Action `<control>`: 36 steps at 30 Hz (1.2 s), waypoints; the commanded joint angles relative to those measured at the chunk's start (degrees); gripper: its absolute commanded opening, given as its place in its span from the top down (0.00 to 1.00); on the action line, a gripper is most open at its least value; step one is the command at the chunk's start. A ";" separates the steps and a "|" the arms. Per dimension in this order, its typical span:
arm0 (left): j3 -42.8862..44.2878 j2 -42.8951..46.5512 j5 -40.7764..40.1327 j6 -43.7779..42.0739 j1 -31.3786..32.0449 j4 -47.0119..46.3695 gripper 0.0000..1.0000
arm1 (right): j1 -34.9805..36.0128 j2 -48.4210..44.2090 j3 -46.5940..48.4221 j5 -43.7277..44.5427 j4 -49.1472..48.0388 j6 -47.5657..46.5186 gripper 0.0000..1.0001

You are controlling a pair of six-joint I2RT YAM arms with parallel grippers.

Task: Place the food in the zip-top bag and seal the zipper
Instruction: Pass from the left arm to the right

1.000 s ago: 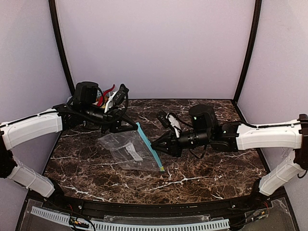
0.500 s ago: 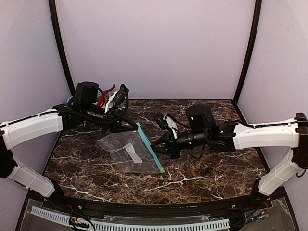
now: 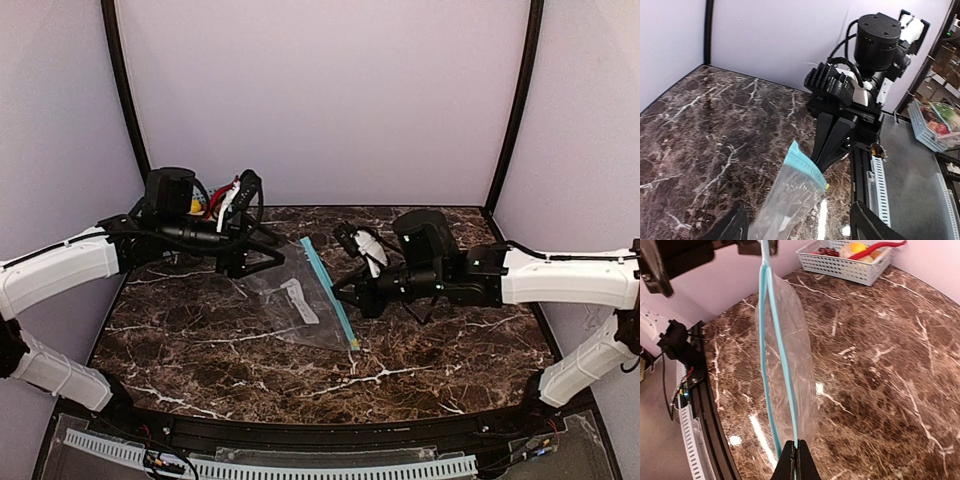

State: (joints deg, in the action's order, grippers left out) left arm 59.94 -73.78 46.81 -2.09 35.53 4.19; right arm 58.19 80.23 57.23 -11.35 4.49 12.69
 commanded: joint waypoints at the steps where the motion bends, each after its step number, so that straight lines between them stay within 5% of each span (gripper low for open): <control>1: -1.61 6.95 -15.66 -2.43 0.24 -0.66 0.26 | -1.76 -3.90 2.94 15.05 13.44 1.08 1.00; 7: -1.90 7.68 -16.98 5.31 0.52 -1.68 0.24 | -5.23 -8.56 6.24 25.12 25.48 2.32 1.00; 11: -5.04 7.54 -19.94 10.53 3.86 -5.33 0.24 | -5.35 -8.61 6.68 24.42 26.69 2.93 1.00; 20: -17.75 5.27 -23.86 28.20 8.29 -27.55 0.24 | -3.02 0.03 2.88 13.53 14.22 9.89 1.00; 36: -21.95 -6.04 -27.04 41.09 11.84 -42.84 0.22 | -1.66 7.02 3.40 6.93 3.96 13.75 1.00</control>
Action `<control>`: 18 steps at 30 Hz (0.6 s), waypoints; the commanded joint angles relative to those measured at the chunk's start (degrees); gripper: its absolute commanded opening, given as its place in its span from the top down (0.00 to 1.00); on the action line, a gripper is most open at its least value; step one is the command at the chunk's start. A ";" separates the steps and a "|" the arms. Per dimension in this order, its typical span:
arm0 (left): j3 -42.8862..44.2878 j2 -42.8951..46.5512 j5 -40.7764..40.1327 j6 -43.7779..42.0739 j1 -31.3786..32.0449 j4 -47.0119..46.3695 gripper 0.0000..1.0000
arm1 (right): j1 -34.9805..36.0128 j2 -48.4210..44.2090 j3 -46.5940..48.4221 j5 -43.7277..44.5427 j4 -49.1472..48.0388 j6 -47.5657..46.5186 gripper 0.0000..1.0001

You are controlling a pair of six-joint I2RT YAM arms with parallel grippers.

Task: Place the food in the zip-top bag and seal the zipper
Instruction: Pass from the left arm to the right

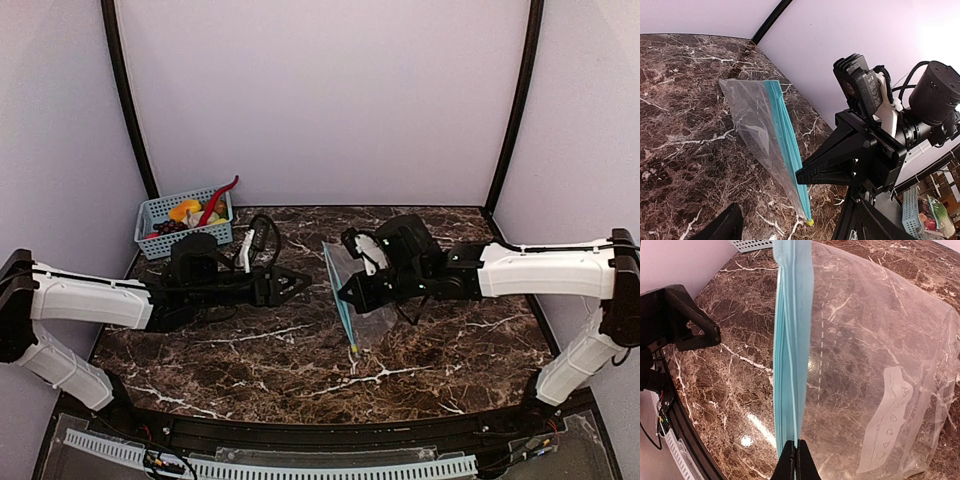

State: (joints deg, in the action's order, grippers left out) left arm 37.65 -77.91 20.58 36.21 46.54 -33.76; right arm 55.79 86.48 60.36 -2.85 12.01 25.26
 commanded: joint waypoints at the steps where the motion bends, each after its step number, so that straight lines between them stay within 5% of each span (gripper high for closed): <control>1: 1.07 -3.02 -0.81 2.85 1.03 -5.04 0.22 | 0.85 0.92 0.31 -1.55 -3.69 1.20 1.00; 18: 7.14 -11.63 -4.44 3.25 2.29 -3.14 0.24 | 1.68 1.33 0.39 -0.71 -4.35 0.56 1.00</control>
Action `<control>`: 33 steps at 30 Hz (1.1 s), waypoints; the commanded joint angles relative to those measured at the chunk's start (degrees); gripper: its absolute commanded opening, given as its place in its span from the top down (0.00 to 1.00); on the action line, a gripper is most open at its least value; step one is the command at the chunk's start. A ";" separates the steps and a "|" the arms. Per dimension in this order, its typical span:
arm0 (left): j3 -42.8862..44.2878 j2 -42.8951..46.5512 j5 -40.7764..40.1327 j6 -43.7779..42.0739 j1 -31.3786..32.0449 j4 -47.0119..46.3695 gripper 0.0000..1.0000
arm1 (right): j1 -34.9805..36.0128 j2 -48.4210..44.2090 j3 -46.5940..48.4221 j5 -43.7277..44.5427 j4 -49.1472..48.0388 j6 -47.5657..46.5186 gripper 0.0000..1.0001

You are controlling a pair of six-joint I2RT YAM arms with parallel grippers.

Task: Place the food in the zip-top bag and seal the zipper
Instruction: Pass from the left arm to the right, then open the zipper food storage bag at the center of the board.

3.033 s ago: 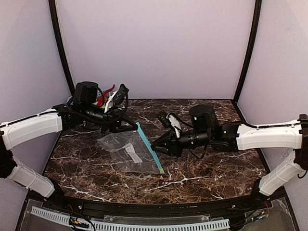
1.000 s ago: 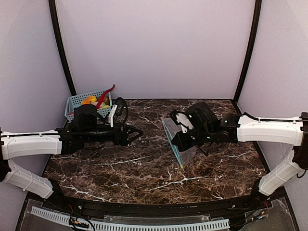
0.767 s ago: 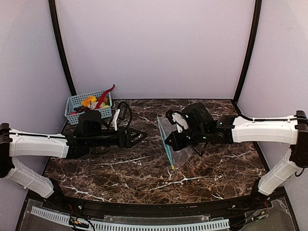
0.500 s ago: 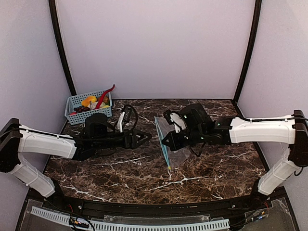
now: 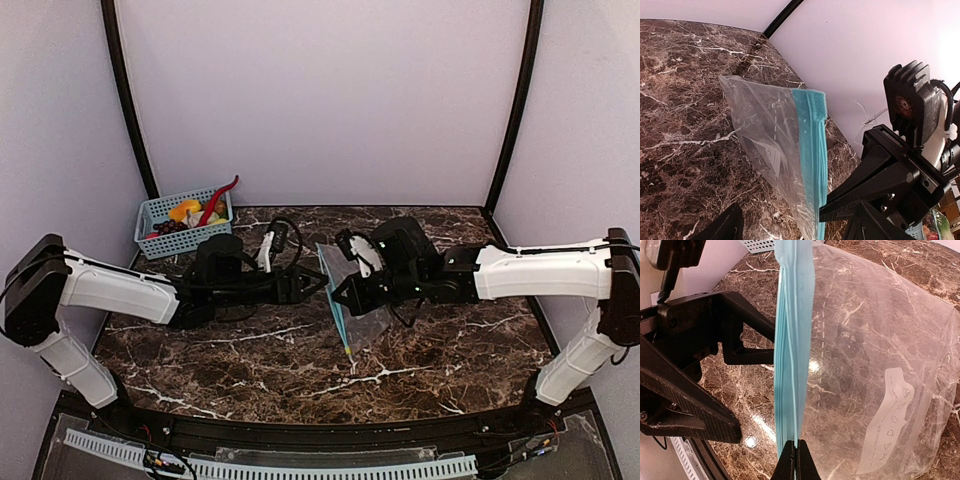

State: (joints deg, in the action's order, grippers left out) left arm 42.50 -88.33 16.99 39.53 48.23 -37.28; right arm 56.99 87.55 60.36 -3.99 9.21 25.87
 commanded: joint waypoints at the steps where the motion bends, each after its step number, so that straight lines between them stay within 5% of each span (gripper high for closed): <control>1: 2.57 -1.44 -0.97 -0.40 0.67 1.14 0.24 | 0.49 0.18 0.38 0.51 -1.51 -0.07 1.00; 14: 4.73 -1.85 -7.32 -3.36 1.45 11.24 0.44 | 0.57 -0.19 0.42 1.53 -1.25 -0.38 1.00; 28: 6.28 -5.05 -3.87 -2.16 2.55 7.13 0.59 | 0.78 -0.06 0.83 3.46 -0.97 -0.51 1.00; 33: 6.05 -4.67 -5.71 -3.00 2.54 9.10 0.87 | 0.77 -1.11 1.06 5.10 0.35 -0.73 1.00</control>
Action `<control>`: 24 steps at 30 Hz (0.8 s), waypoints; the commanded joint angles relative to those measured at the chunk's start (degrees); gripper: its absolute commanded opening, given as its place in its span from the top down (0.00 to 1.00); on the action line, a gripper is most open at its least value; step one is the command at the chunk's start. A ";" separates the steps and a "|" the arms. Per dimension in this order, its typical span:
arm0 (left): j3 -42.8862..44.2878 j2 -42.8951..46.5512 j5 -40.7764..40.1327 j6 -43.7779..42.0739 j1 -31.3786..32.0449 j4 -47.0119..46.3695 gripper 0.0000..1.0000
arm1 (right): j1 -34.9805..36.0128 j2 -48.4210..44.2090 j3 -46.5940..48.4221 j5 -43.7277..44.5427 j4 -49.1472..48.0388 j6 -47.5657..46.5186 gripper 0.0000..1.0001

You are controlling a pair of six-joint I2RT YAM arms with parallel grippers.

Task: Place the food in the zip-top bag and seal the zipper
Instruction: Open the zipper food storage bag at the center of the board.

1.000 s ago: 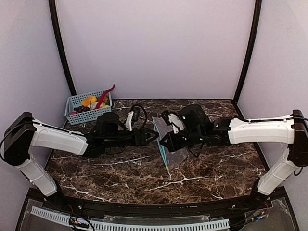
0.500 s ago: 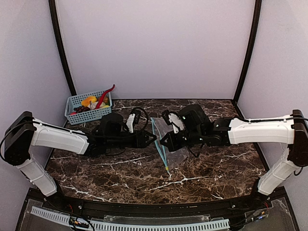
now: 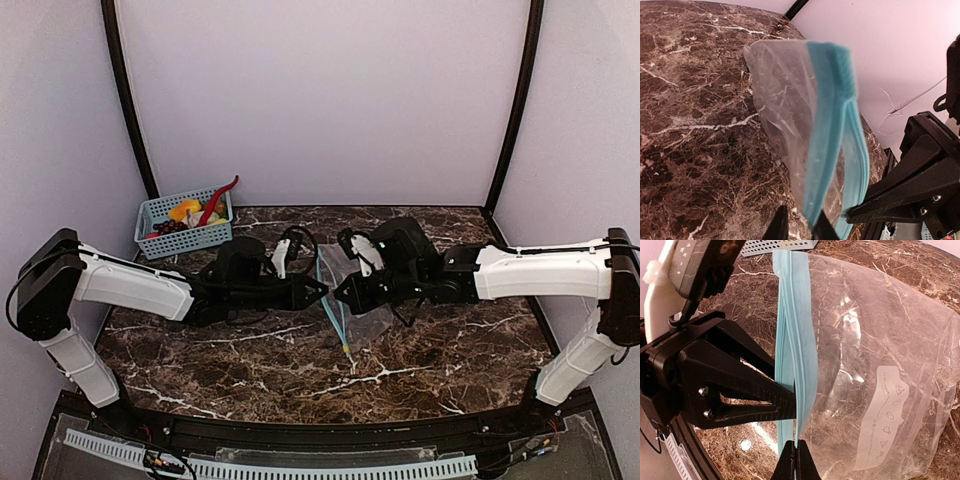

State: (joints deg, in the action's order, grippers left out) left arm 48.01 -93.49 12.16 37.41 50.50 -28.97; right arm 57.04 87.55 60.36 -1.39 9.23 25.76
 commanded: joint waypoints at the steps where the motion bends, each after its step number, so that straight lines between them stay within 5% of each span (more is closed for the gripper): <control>1: 0.74 0.92 -1.60 -1.43 0.29 1.61 0.92 | 0.79 -1.37 1.20 3.01 0.87 -0.73 1.00; 13: 1.59 7.33 -19.70 -7.45 0.32 19.01 0.99 | 1.36 -6.47 3.78 12.14 10.88 -0.86 1.00; 24: -0.78 9.35 -16.75 -5.36 1.06 12.09 0.99 | 3.03 -4.61 6.49 22.86 16.61 2.48 1.00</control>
State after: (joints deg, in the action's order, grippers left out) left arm 48.64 -86.21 -5.91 30.76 51.05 -13.43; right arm 59.61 81.34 65.67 14.92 23.00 25.93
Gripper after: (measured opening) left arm 0.008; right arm 0.005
